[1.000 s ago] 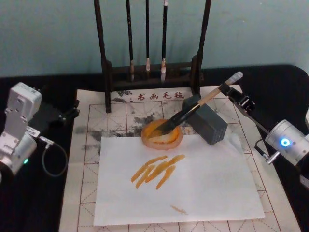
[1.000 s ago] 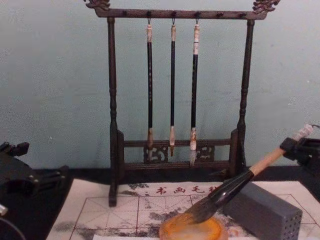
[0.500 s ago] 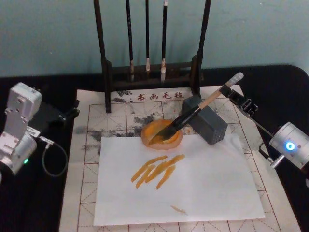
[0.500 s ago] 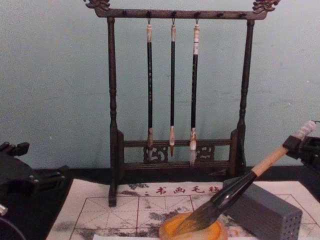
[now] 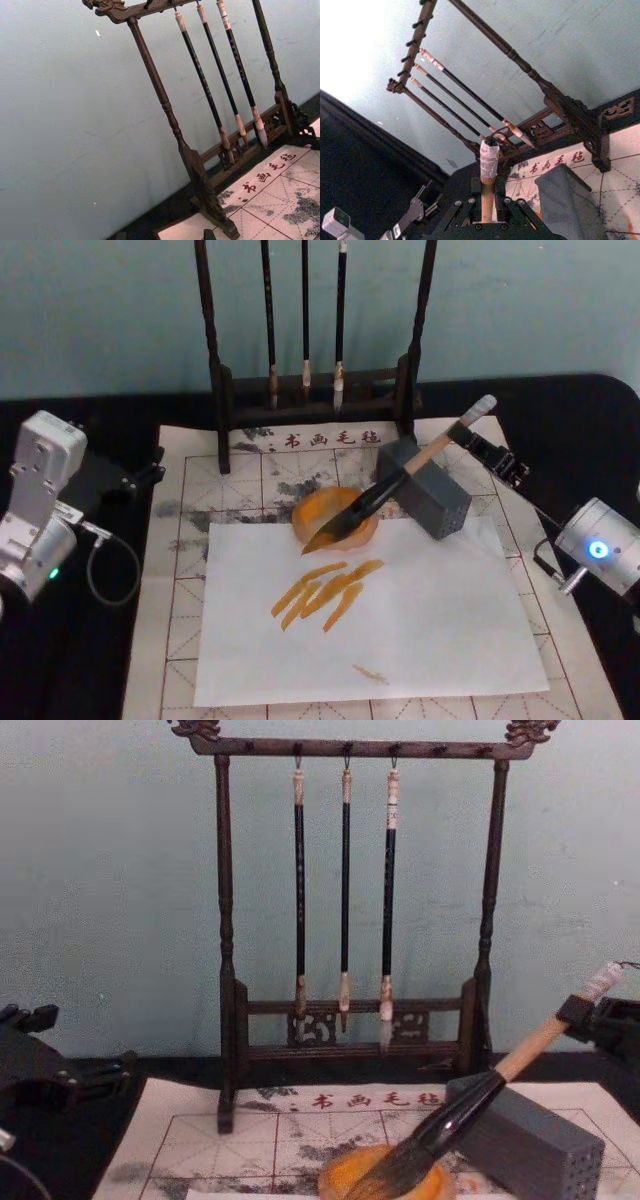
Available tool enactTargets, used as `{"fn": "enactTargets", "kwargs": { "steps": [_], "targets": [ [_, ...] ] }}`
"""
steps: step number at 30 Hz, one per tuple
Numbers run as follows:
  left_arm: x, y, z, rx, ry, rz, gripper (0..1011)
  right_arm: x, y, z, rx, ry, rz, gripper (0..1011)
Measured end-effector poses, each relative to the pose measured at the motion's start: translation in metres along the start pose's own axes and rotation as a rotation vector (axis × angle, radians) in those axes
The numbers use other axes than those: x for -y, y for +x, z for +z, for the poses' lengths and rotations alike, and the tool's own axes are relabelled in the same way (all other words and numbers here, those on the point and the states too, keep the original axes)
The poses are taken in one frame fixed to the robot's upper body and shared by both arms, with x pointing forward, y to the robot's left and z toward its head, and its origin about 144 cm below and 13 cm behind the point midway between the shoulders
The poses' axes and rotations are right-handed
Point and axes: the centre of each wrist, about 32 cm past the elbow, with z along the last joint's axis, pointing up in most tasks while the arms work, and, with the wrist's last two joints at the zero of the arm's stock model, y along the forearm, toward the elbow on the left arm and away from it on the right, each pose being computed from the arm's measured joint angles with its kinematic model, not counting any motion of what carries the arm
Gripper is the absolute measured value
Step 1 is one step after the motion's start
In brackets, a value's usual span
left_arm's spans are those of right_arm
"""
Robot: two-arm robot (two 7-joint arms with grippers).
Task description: Pick up the brush from the inkstone, write on the paper, then place the brush back to its original position.
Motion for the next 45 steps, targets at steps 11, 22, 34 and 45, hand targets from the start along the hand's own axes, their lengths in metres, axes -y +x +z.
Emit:
{"fn": "enactTargets", "kwargs": {
  "steps": [11,22,34,45],
  "targets": [
    [0.0,0.0,0.0,0.0,0.0,0.0,1001,-0.007,-0.004,-0.004,0.008,-0.037,0.021,174],
    [0.0,0.0,0.0,0.0,0.0,0.0,1001,-0.017,-0.006,-0.008,0.027,-0.097,0.032,174],
    [0.0,0.0,0.0,0.0,0.0,0.0,1001,-0.025,-0.005,-0.013,0.065,-0.147,0.03,174],
    [0.0,0.0,0.0,0.0,0.0,0.0,1001,-0.03,-0.005,-0.015,0.074,-0.165,0.038,174]
  ]
}}
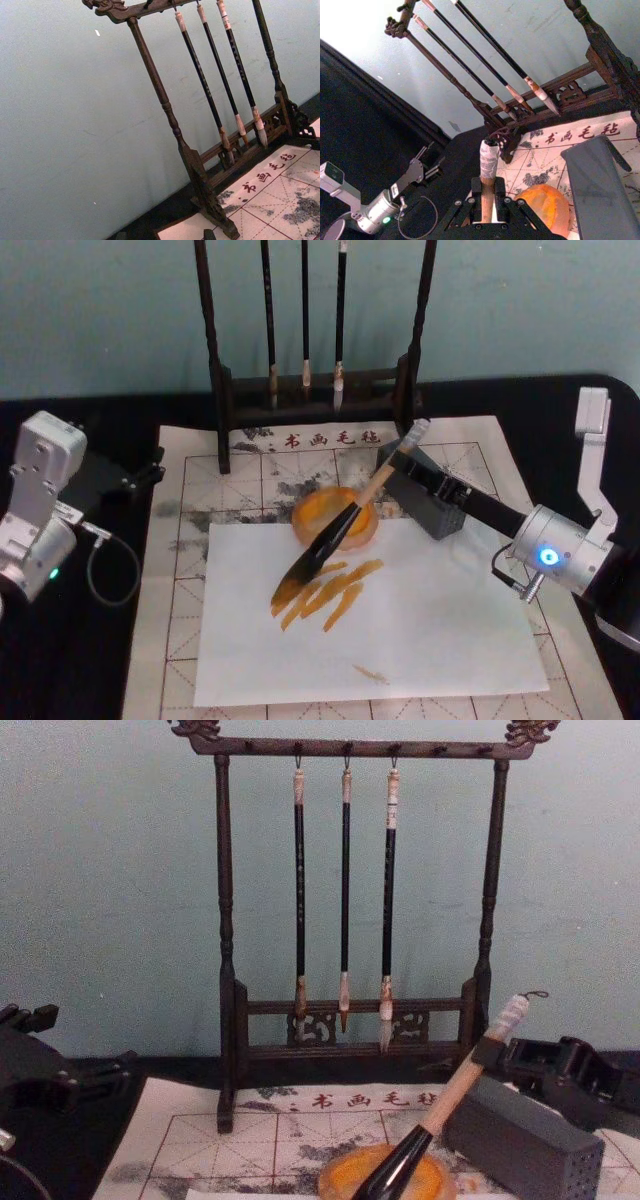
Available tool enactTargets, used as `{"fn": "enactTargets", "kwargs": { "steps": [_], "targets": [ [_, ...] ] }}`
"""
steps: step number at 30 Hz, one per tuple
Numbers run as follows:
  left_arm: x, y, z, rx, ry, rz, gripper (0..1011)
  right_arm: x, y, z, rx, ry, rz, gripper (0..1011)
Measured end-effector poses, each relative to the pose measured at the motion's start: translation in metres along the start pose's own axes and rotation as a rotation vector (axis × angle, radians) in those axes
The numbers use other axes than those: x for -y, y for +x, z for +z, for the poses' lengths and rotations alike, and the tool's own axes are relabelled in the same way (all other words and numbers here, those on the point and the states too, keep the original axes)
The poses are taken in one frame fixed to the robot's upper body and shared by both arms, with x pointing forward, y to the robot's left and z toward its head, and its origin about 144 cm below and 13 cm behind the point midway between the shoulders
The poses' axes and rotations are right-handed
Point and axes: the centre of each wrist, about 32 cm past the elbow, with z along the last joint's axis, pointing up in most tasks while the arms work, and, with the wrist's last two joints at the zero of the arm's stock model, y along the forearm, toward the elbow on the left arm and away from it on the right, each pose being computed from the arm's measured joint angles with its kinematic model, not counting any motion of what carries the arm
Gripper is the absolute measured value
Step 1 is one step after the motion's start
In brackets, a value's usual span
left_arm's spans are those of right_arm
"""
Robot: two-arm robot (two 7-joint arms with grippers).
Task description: Pick up the brush from the inkstone, write on the paper, then place the brush back to its original position.
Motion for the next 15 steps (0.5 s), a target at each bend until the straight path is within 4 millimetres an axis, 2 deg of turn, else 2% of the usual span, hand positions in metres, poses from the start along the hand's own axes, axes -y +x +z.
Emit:
{"fn": "enactTargets", "kwargs": {
  "steps": [15],
  "targets": [
    [0.0,0.0,0.0,0.0,0.0,0.0,1001,-0.0046,-0.001,-0.0026,0.028,-0.001,0.0,175]
  ]
}}
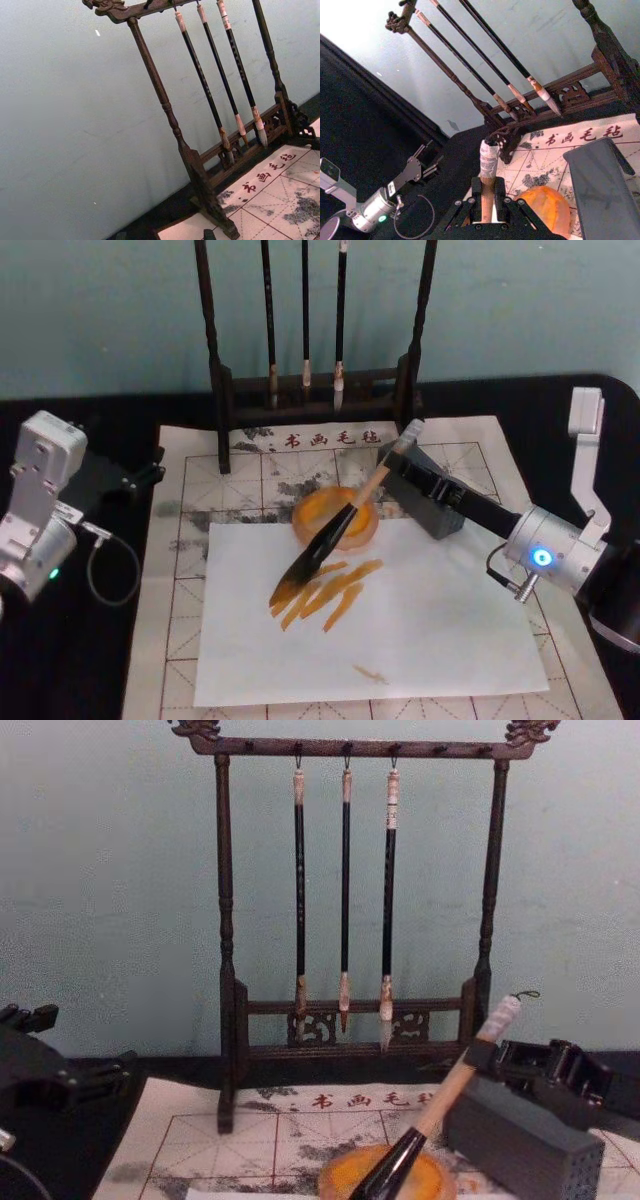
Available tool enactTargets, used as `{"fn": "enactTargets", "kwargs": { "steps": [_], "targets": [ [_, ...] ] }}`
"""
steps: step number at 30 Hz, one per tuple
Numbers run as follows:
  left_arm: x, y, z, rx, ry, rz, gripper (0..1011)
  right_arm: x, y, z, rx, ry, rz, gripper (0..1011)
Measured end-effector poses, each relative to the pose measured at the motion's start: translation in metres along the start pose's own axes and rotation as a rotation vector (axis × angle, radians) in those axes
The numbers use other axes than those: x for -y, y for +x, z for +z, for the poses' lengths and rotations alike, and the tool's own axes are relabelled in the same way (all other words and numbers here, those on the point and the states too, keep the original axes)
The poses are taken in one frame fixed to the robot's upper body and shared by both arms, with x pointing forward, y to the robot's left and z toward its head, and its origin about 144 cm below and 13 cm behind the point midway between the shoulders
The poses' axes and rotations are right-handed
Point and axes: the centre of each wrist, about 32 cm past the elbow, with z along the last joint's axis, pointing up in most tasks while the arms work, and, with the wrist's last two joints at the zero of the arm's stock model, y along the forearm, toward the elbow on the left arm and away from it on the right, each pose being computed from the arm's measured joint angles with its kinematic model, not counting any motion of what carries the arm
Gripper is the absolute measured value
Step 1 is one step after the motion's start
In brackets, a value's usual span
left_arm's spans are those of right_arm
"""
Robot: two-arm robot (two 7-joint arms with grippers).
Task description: Pick up the brush from the inkstone, write on the paper, then place the brush back to its original position.
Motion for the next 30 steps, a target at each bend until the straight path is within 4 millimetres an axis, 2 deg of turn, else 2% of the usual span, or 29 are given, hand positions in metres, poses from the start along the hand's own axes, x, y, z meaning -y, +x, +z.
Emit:
{"fn": "enactTargets", "kwargs": {
  "steps": [30],
  "targets": [
    [0.0,0.0,0.0,0.0,0.0,0.0,1001,0.0014,0.0061,0.0054,0.009,0.035,-0.046,174]
  ]
}}
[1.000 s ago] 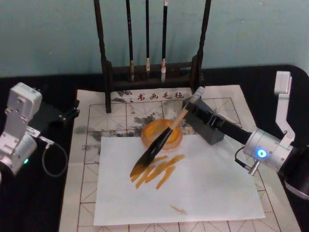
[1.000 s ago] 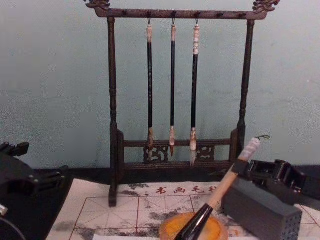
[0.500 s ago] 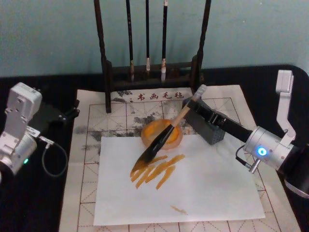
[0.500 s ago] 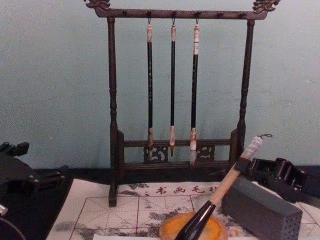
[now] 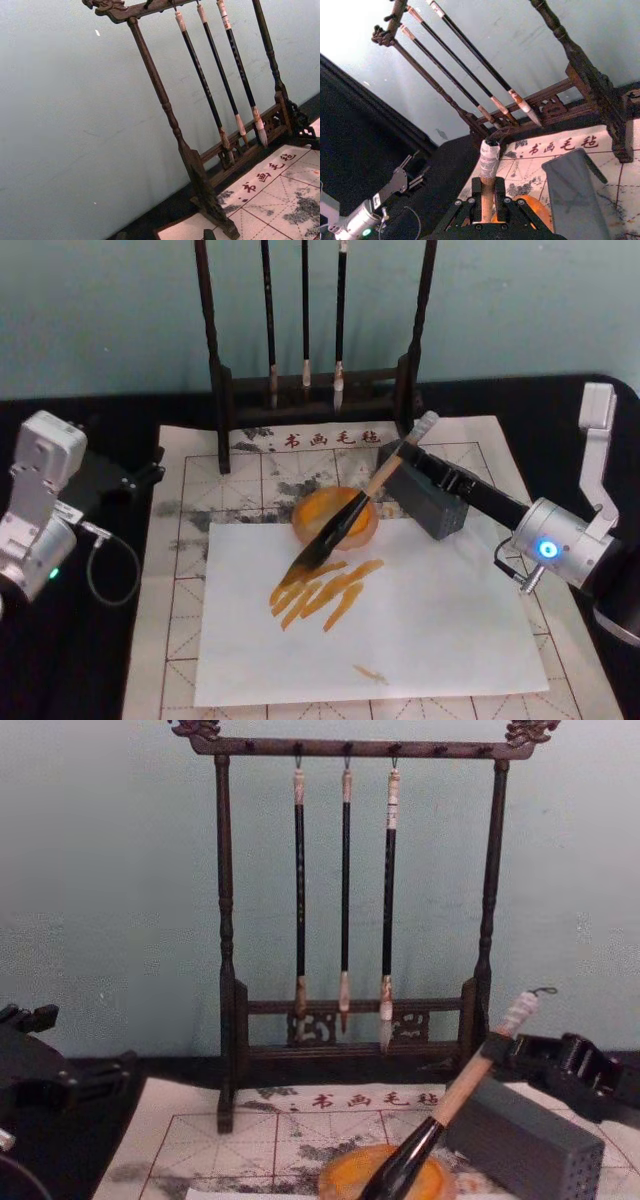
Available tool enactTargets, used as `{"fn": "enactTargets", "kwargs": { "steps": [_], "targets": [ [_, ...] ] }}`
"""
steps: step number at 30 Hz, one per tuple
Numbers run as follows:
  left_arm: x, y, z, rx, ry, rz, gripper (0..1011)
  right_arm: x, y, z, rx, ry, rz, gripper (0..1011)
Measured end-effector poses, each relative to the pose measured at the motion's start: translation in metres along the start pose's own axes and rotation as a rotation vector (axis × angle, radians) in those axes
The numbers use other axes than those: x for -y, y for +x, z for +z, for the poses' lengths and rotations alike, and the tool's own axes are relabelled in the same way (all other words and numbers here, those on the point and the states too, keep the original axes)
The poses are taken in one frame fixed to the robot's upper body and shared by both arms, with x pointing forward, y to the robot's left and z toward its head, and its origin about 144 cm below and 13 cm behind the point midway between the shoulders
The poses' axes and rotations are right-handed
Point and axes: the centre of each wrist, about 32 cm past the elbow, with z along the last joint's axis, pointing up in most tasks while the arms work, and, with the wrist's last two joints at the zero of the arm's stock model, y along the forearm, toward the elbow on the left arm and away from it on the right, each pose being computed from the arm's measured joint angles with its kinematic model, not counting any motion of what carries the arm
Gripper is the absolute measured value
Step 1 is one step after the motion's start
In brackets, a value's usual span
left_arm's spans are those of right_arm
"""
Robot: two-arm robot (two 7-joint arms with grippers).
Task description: Pick up the brush from the inkstone, write on the paper, then place the brush back to its original position.
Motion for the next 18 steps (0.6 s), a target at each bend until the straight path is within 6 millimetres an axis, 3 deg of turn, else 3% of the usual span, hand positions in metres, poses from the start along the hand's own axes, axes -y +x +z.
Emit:
{"fn": "enactTargets", "kwargs": {
  "steps": [18],
  "targets": [
    [0.0,0.0,0.0,0.0,0.0,0.0,1001,0.0027,0.0032,0.0056,-0.001,0.023,-0.024,175]
  ]
}}
